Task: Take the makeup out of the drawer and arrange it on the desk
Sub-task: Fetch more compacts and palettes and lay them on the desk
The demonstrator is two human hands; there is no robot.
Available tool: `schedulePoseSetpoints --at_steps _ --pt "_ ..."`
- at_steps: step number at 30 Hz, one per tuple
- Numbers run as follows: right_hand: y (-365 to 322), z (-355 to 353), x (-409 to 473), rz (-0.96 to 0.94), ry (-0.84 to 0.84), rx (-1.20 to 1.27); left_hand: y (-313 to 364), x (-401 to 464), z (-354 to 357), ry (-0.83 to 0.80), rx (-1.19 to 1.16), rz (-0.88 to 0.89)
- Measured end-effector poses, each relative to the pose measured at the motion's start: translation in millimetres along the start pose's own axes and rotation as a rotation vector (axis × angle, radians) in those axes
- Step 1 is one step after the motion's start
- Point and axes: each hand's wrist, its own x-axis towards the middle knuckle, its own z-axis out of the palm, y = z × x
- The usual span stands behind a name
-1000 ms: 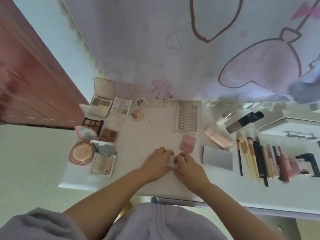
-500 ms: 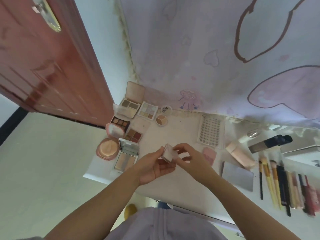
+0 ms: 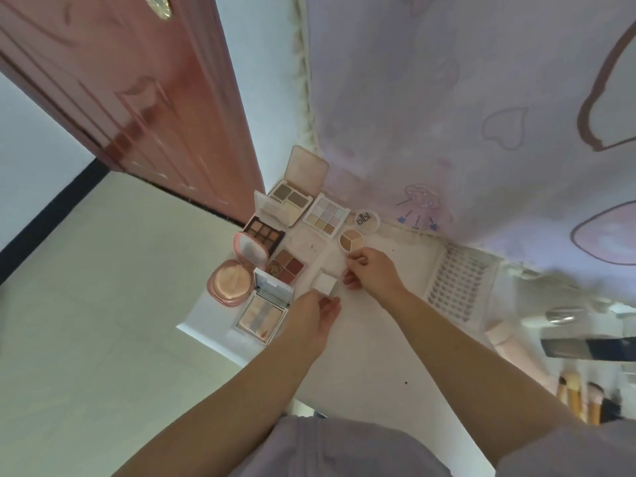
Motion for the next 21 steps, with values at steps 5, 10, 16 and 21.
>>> schedulePoseSetpoints --at_steps 5,10,16,21 --pt "3.4 4.9 2.2 -0.047 0.068 -0.079 0.9 1.7 2.6 0.059 0.07 0.023" --pt "4.7 -11.0 -10.4 -0.053 0.066 -0.083 2.3 -0.9 -0.6 0.034 0.165 0.023" --pt "30.9 -93.1 -58.3 -0.013 0.189 -0.145 -18.0 -12.8 3.8 -0.115 0.381 -0.02" --pt "74.7 -112.1 -109.1 -0.02 0.179 -0.647 -62.6 -17.9 33.8 -0.33 0.791 -0.077"
